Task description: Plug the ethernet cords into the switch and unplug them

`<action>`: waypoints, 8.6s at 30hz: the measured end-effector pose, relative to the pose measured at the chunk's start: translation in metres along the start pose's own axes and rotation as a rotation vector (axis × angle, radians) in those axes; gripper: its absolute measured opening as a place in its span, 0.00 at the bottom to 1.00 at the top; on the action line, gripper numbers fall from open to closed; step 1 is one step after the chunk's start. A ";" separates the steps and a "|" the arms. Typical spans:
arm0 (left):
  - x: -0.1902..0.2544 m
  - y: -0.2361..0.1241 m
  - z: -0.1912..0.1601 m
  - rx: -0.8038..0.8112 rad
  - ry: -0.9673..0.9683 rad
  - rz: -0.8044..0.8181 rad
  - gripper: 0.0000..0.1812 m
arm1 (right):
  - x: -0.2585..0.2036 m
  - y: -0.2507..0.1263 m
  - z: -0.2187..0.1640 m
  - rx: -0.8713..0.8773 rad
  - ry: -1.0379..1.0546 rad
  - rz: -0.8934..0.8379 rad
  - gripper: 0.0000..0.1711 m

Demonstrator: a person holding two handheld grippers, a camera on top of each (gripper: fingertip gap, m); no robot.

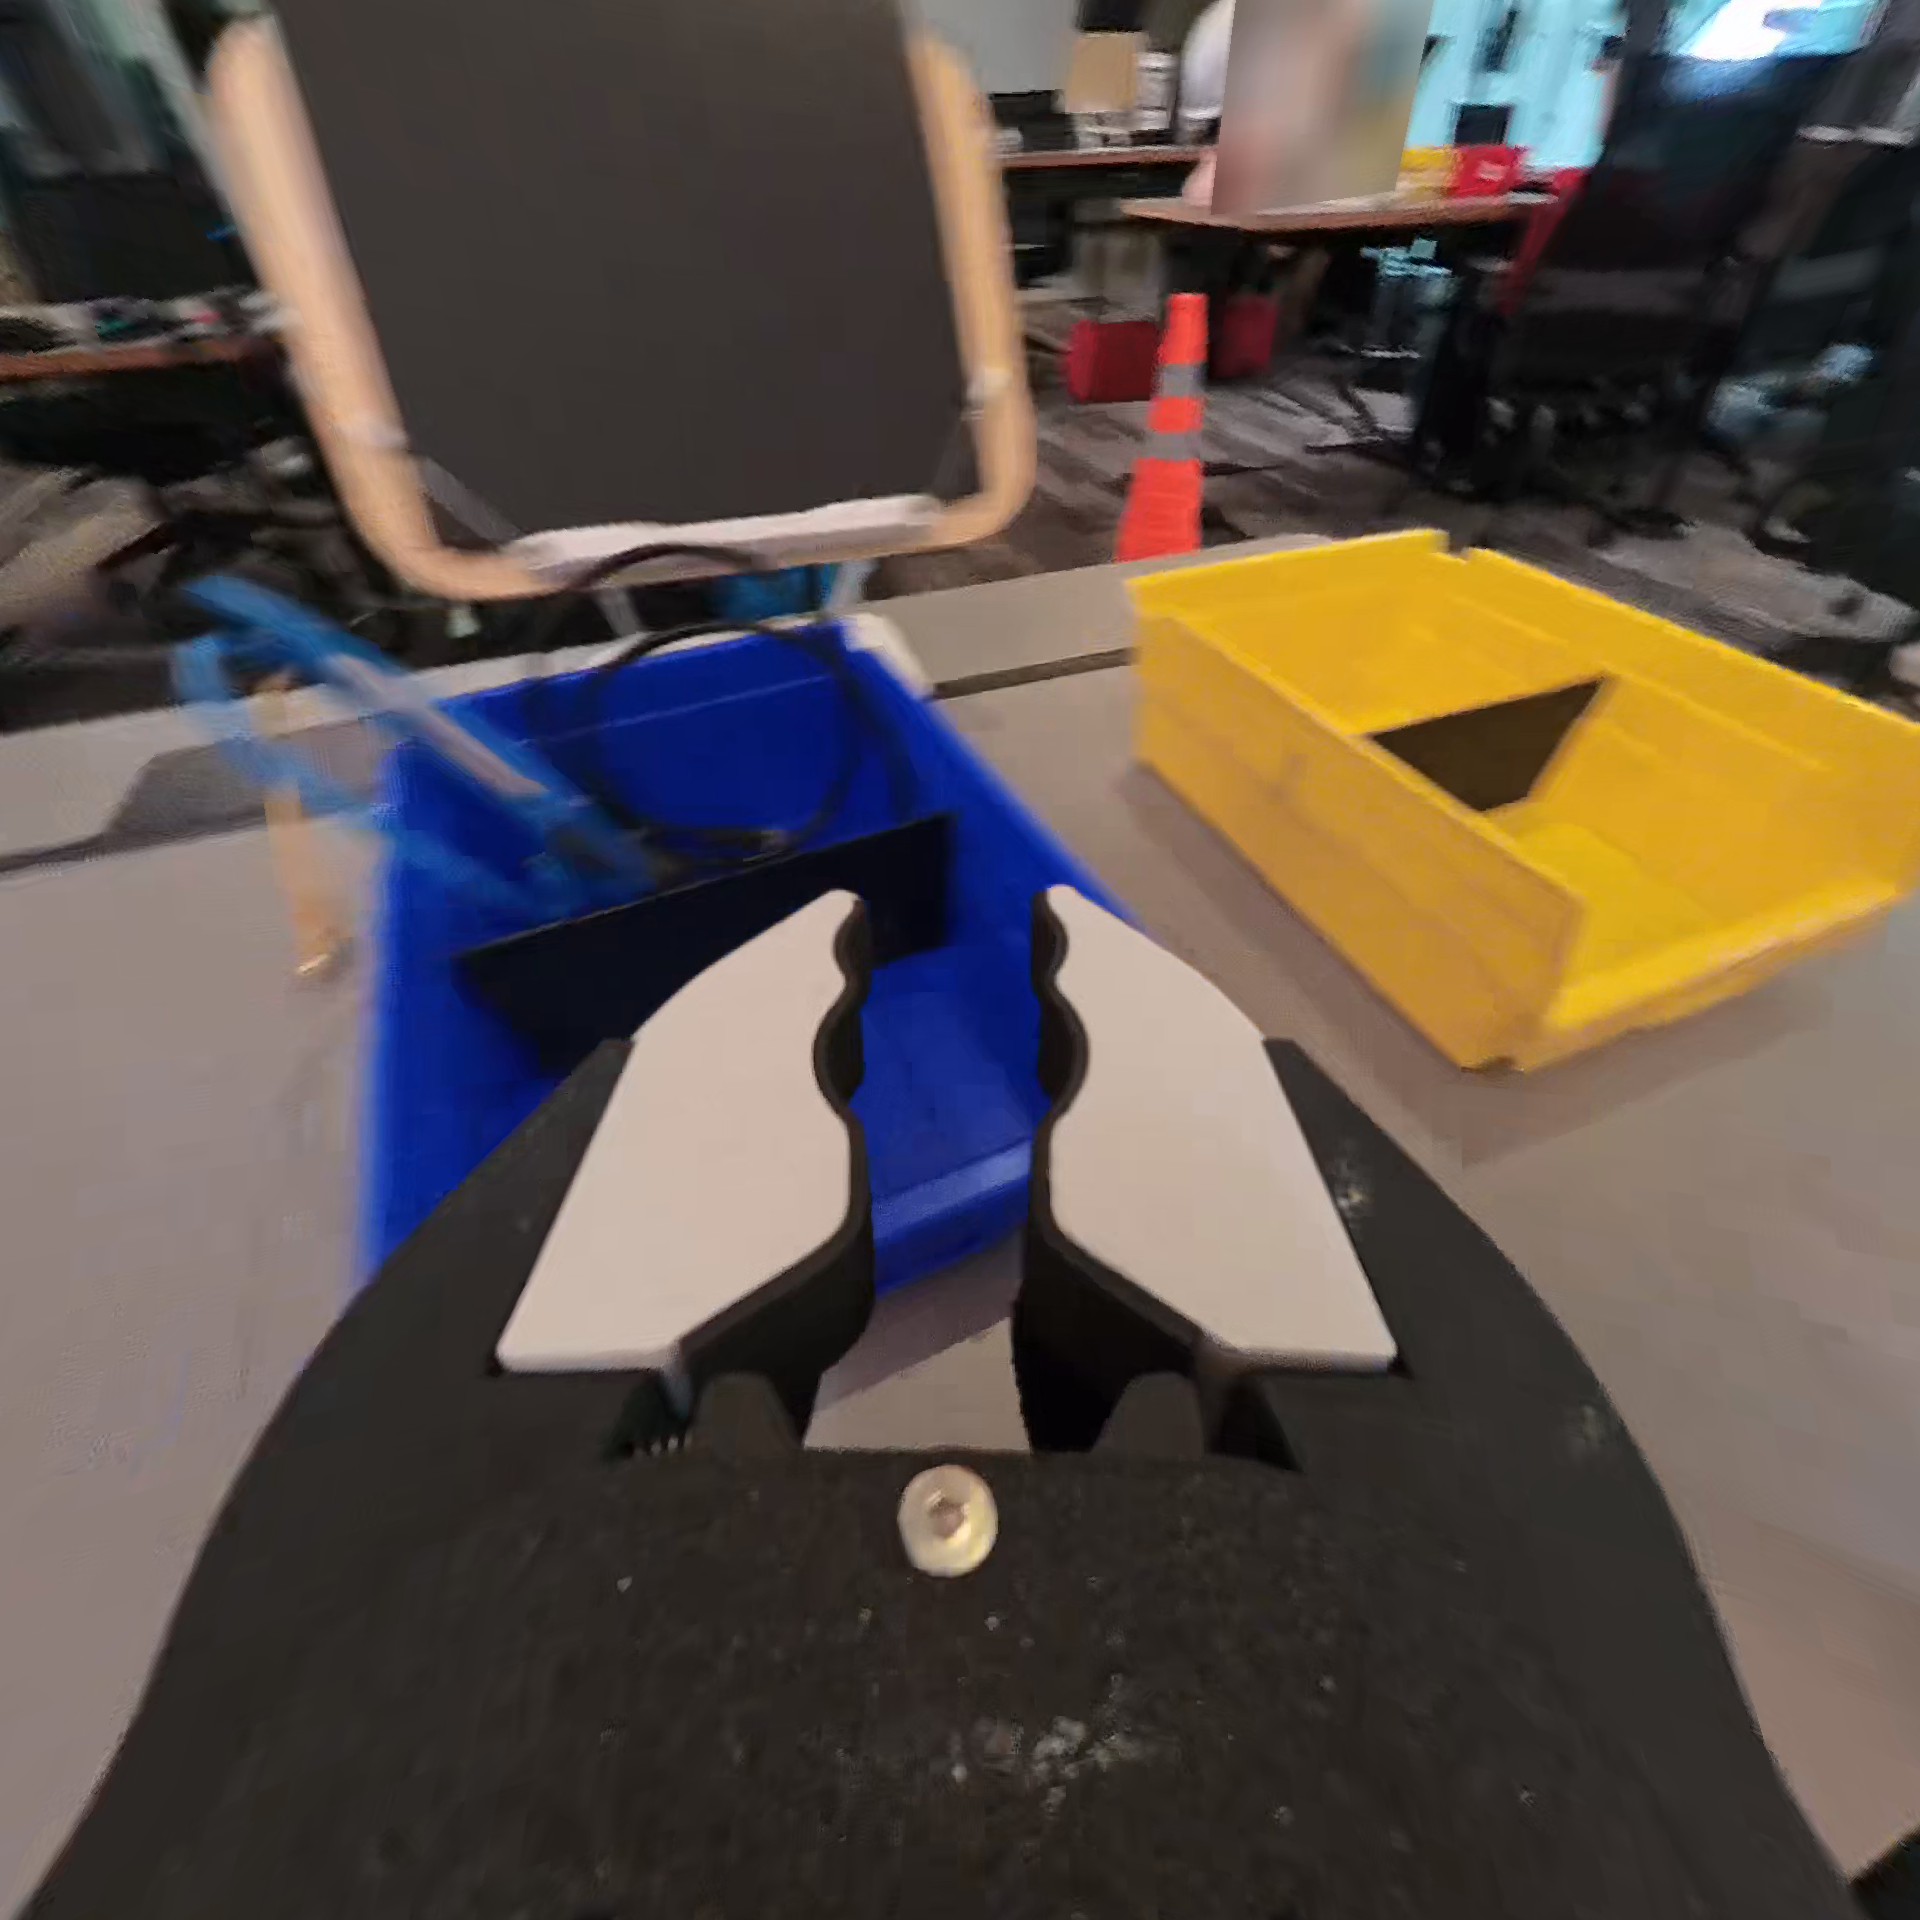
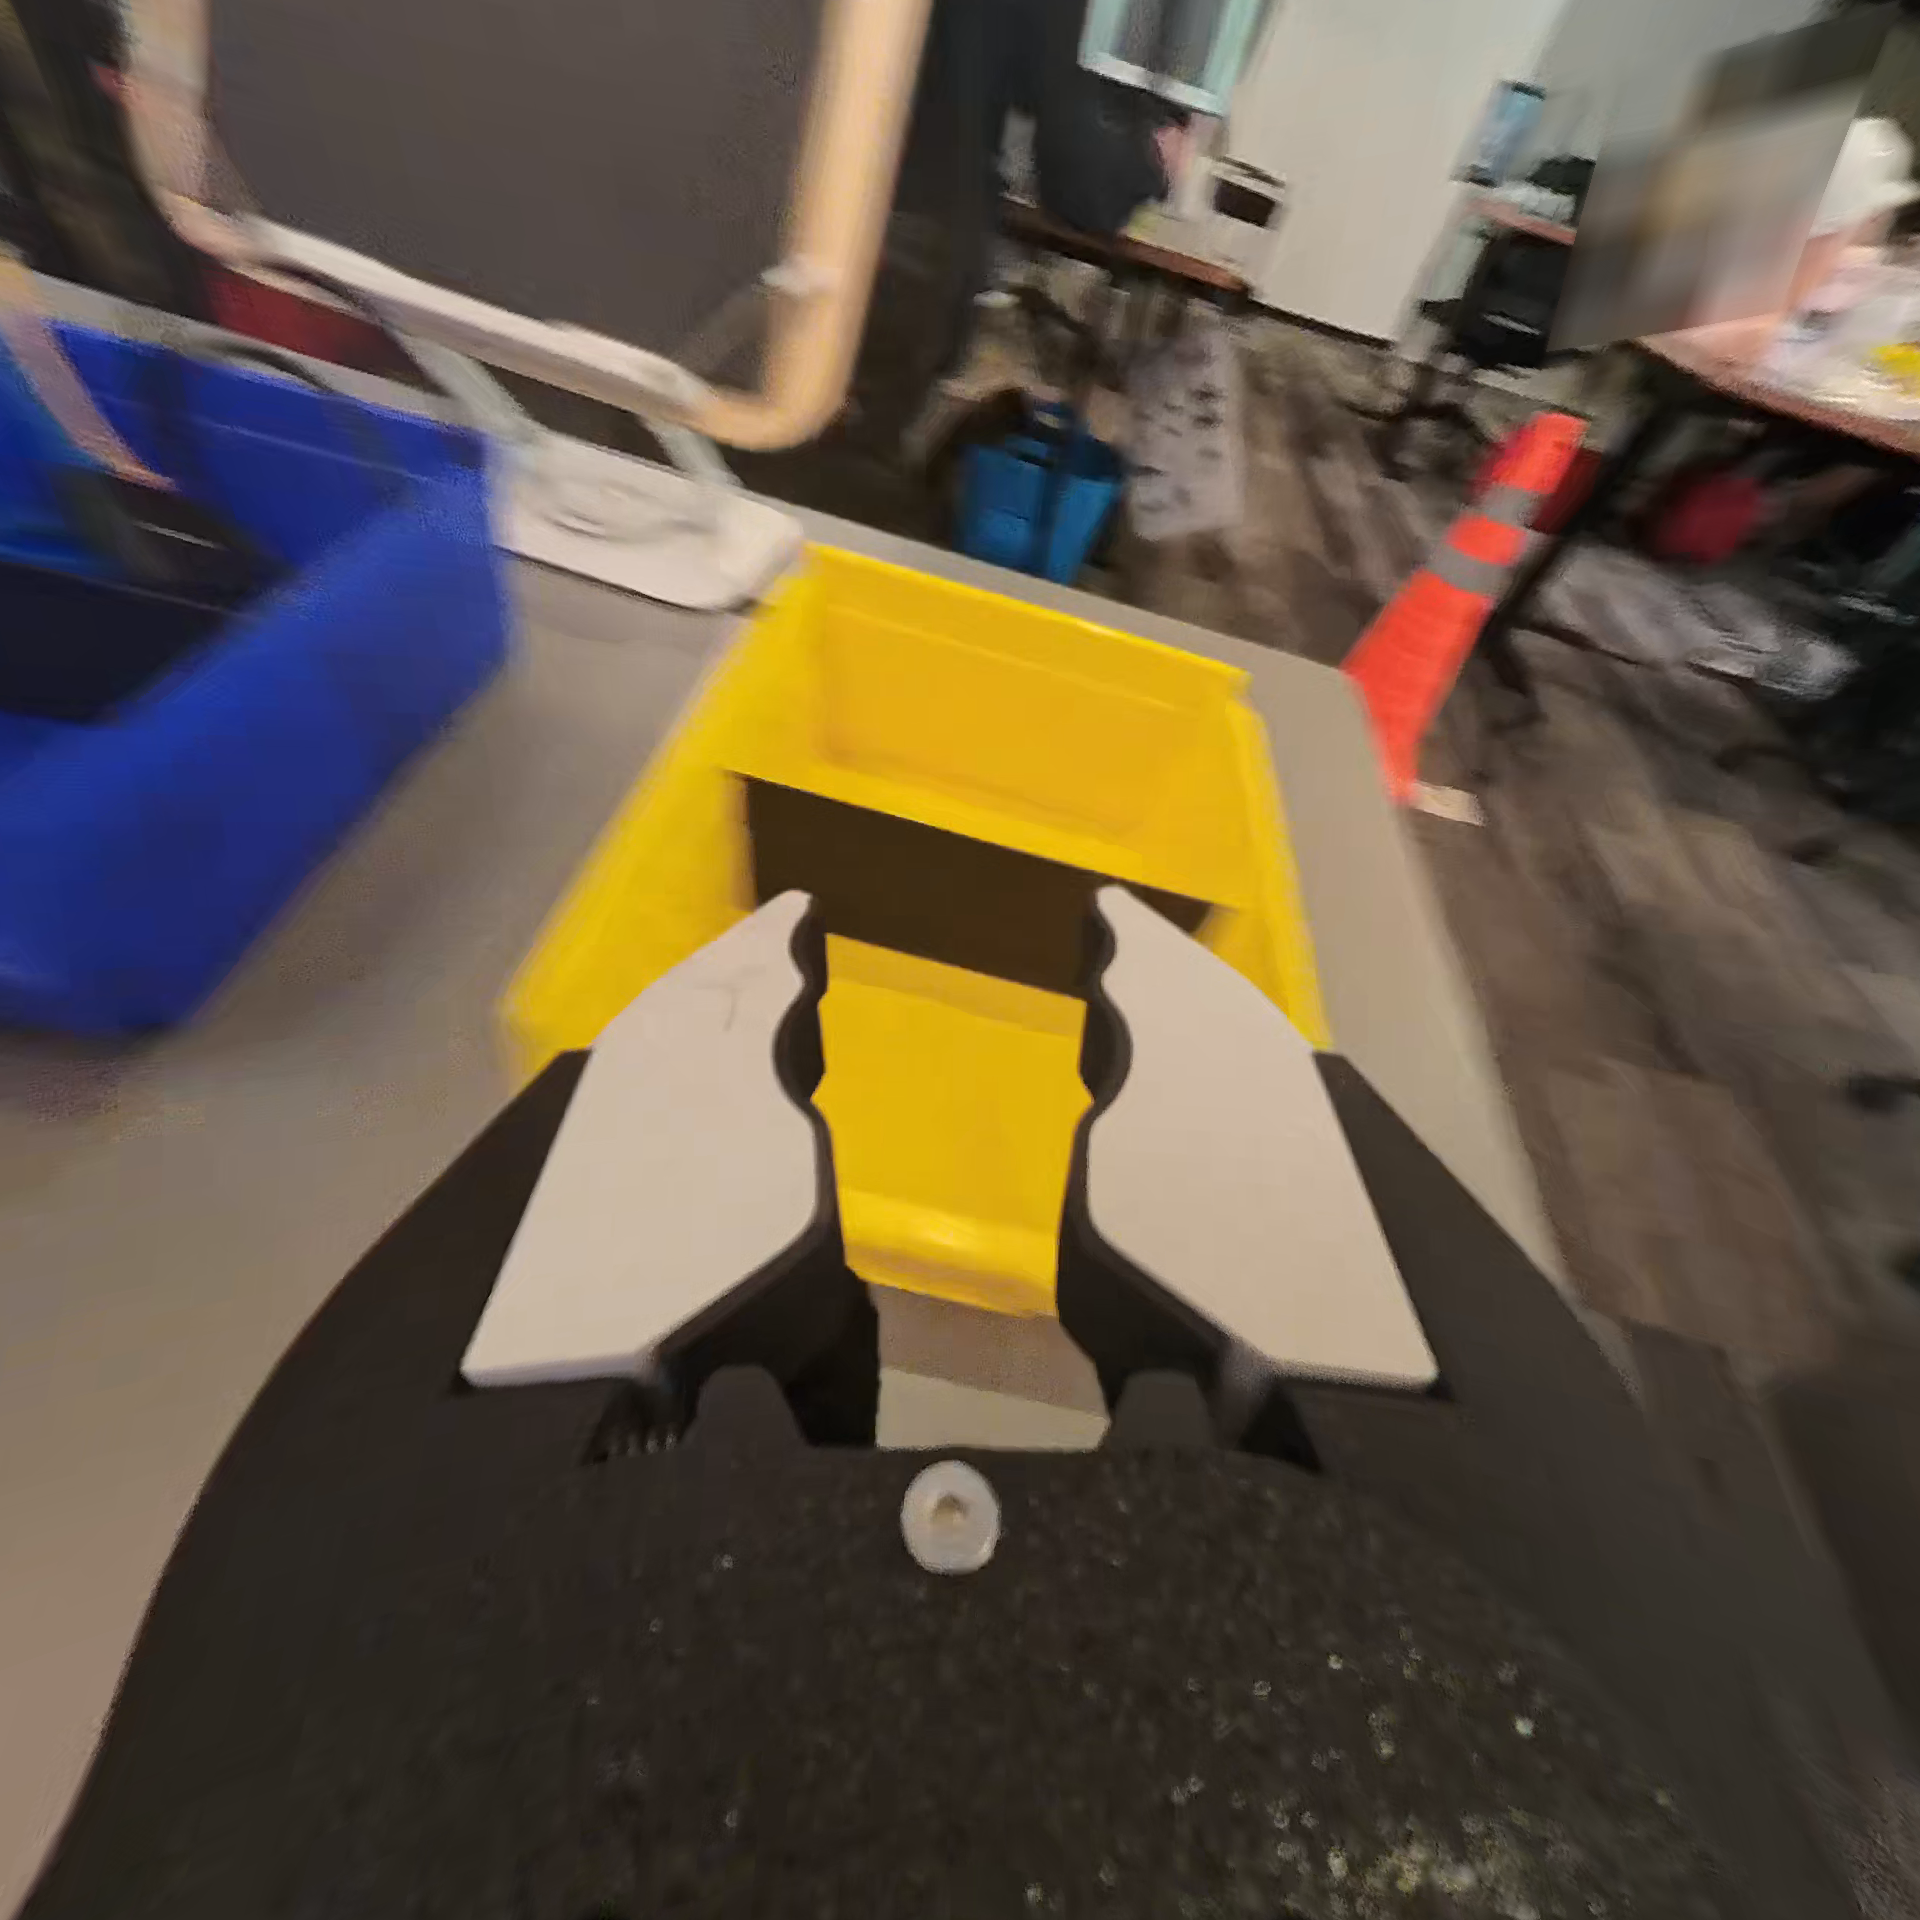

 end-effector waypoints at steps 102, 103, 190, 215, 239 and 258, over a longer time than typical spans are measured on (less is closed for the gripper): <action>-0.141 -0.062 -0.095 -0.213 -0.203 -0.214 0.22 | -0.080 -0.019 -0.081 -0.035 0.229 0.264 0.21; -0.144 -0.062 -0.093 -0.212 -0.192 -0.208 0.23 | -0.080 -0.019 -0.081 -0.035 0.226 0.266 0.21; -0.051 0.126 0.019 -0.806 0.024 -0.540 0.33 | -0.154 0.010 0.059 0.292 -0.611 0.552 0.27; -0.062 0.024 -0.021 -0.094 0.635 -0.511 0.32 | -0.206 0.074 0.035 0.238 -0.812 0.614 0.01; -0.023 0.077 -0.056 0.152 1.126 -0.565 0.13 | -0.191 0.069 0.037 0.121 -0.717 0.785 0.23; -0.019 0.057 -0.069 0.196 1.084 -0.560 0.13 | -0.225 0.058 0.024 0.060 -1.193 0.696 0.09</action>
Point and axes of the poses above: each gripper's, where its closed fingertips meet, y out along the fingers, z out of its top, x = y × z across the jaws, the point moved 7 cm from there along -y, back along the fingers, and after that the axes turned 6 degrees about x, right-handed, at the moved point
